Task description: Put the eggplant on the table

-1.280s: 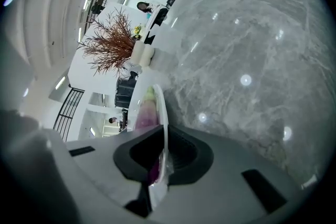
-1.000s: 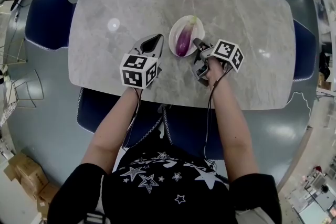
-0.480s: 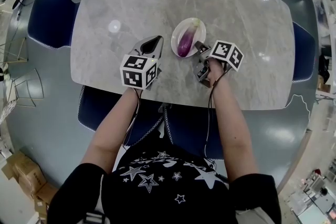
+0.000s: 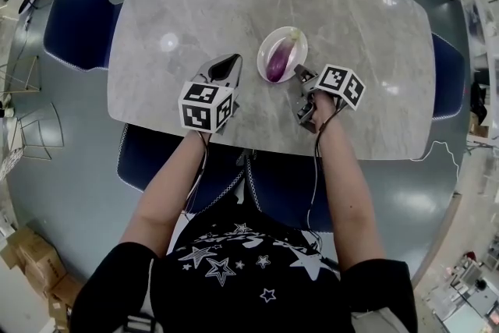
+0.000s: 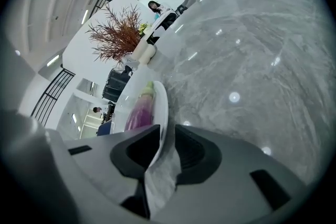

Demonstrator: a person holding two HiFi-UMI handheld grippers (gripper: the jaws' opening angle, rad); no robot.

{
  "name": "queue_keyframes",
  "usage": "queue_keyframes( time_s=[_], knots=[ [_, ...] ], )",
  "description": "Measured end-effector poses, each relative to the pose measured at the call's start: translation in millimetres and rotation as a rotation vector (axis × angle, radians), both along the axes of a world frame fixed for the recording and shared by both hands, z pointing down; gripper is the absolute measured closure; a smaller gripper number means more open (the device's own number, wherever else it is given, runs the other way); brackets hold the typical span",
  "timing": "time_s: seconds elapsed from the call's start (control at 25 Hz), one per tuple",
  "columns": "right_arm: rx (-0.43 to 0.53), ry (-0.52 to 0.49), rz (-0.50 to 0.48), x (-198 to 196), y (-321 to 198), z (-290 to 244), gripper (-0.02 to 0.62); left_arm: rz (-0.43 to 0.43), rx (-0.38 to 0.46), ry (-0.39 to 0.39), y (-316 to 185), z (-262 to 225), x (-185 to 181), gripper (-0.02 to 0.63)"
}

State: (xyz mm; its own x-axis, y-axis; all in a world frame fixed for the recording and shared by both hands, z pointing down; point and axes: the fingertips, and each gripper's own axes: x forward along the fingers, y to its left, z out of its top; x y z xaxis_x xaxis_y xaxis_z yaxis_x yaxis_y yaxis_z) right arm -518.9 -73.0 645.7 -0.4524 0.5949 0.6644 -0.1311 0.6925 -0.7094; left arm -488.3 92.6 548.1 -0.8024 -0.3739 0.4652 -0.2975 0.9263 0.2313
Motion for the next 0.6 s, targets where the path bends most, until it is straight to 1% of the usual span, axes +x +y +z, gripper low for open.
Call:
queue_keyframes(
  time_s=[0.16, 0.4, 0.6],
  knots=[
    [-0.028, -0.006, 0.011, 19, -3, -2, 0.526, 0.009, 0.008, -0.012, -1, -3, 14, 0.598],
    [-0.061, -0.058, 0.027, 41, 8, -25, 0.526, 0.031, 0.019, -0.032, 4, -17, 38, 0.598],
    [-0.051, -0.117, 0.012, 68, 14, -49, 0.528, 0.055, 0.027, -0.059, 3, -31, 71, 0.598]
  ],
)
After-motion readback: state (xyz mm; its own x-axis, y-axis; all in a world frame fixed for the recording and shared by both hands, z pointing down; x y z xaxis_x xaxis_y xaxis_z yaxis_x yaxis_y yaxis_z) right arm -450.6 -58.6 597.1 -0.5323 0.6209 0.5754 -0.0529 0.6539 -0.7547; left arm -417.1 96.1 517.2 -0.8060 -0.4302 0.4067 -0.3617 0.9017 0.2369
